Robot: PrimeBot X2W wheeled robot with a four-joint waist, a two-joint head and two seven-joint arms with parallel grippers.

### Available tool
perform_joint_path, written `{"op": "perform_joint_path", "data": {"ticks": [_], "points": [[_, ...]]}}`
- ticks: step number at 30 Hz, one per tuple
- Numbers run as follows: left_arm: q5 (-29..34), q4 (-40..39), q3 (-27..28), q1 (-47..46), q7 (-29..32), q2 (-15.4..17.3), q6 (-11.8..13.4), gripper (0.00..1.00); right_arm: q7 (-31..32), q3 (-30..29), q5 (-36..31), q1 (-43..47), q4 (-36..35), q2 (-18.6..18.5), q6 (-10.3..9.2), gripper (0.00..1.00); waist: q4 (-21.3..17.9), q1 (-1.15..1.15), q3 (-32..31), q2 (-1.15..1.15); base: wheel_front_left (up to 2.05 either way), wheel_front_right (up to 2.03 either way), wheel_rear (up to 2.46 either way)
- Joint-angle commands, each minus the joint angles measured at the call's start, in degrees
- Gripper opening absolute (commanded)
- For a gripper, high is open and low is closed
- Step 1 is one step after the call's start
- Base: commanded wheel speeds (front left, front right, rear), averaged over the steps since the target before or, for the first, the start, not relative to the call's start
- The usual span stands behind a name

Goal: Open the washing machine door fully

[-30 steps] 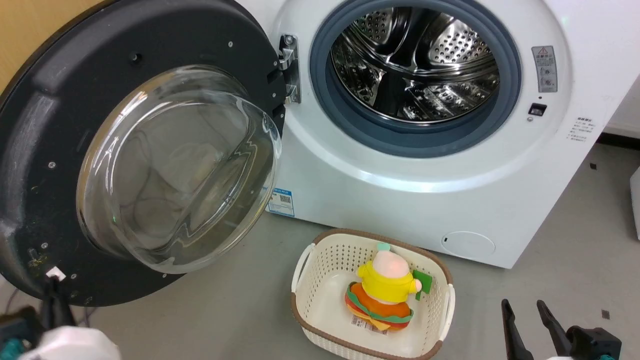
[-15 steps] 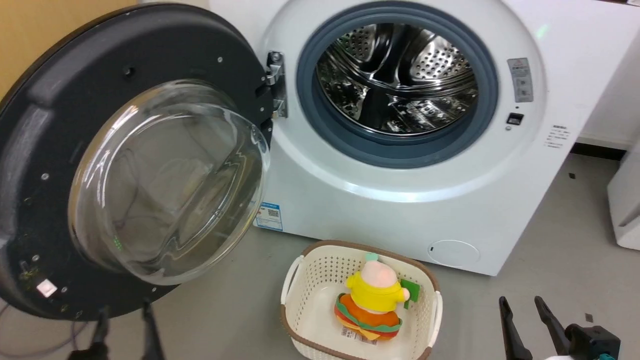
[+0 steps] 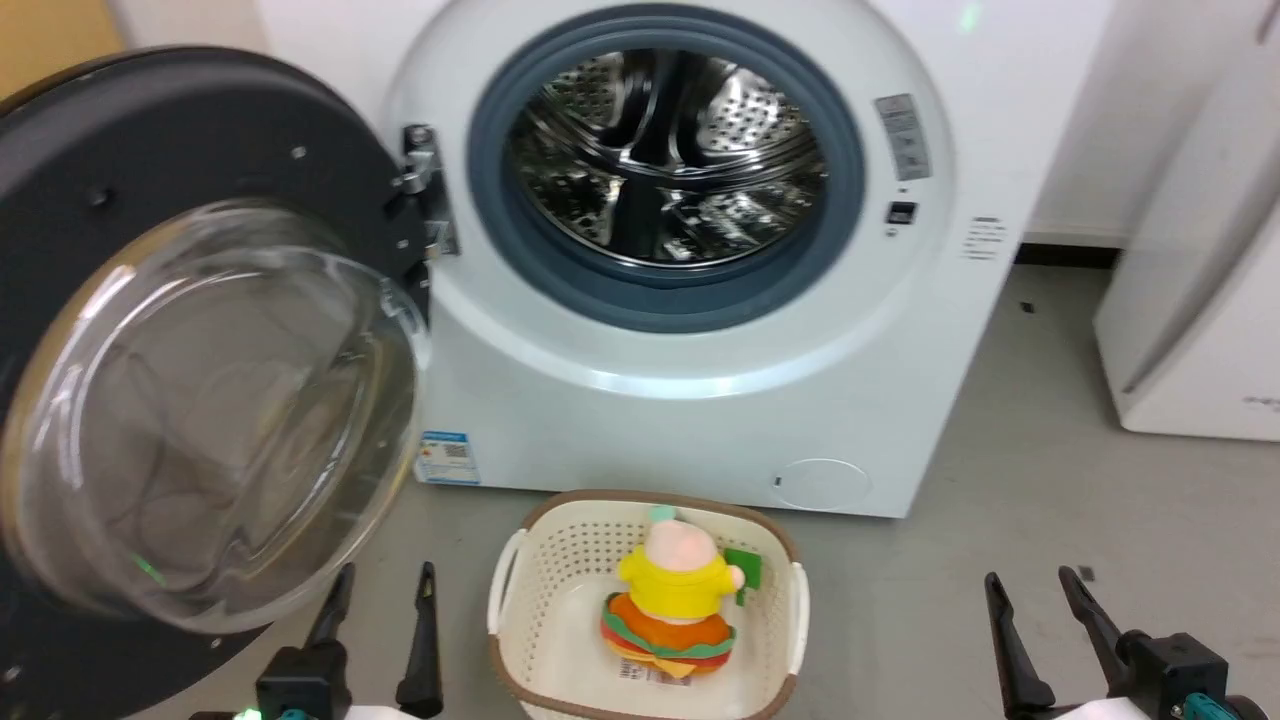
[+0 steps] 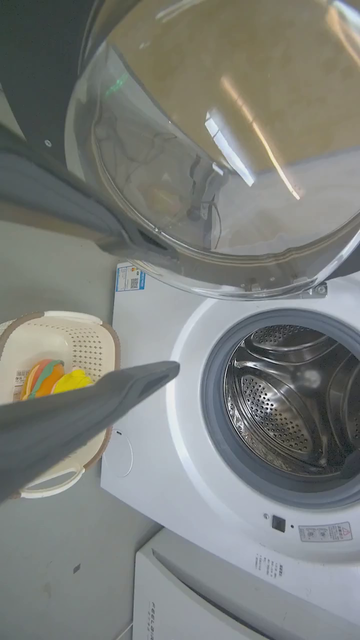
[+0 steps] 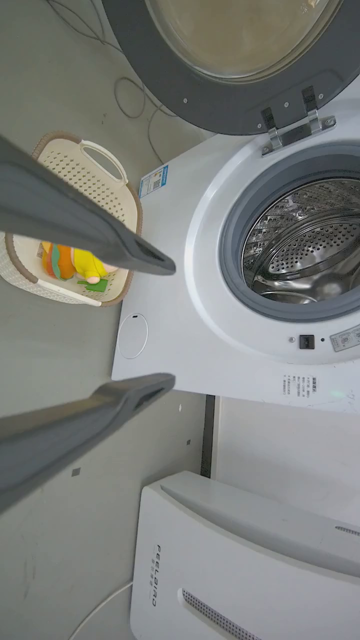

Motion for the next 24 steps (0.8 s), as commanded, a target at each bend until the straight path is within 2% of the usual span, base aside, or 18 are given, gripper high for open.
{"op": "perform_joint_path", "data": {"ticks": [1,7,15,16,24], "points": [[0.3,0.8,-0.4,-1.1,0.0,0.2,-0.5,1.00,0.2,0.2,-0.5,1.0,-0.9,0.1,0.03,1.00,-1.9,0.00,0.1,0.00,0.00,0.00,0.00],[2.1,3.5,-2.4,-2.7,0.0,0.4,-0.6,1.00,1.6,1.0,-1.6,2.1,-3.4,0.1,0.03,1.00,-5.0,0.00,0.4,0.00,0.00,0.00,0.00],[2.2,5.6,-2.9,-3.6,-0.2,0.1,-0.4,1.00,2.4,1.6,-1.6,2.8,-5.0,0.1,0.03,1.00,-6.3,0.00,0.6,0.00,0.00,0.00,0.00],[2.1,5.5,-2.8,-2.9,0.0,0.0,-0.6,0.00,2.4,1.4,-1.5,2.1,-4.7,0.0,0.00,0.00,-6.3,0.00,0.6,0.00,0.00,0.00,0.00],[2.6,5.0,-2.1,-2.9,0.5,-0.5,-1.0,0.00,2.9,1.5,-1.6,1.9,-5.0,0.0,0.00,0.00,-6.3,0.00,0.7,0.00,0.00,0.00,0.00]]}}
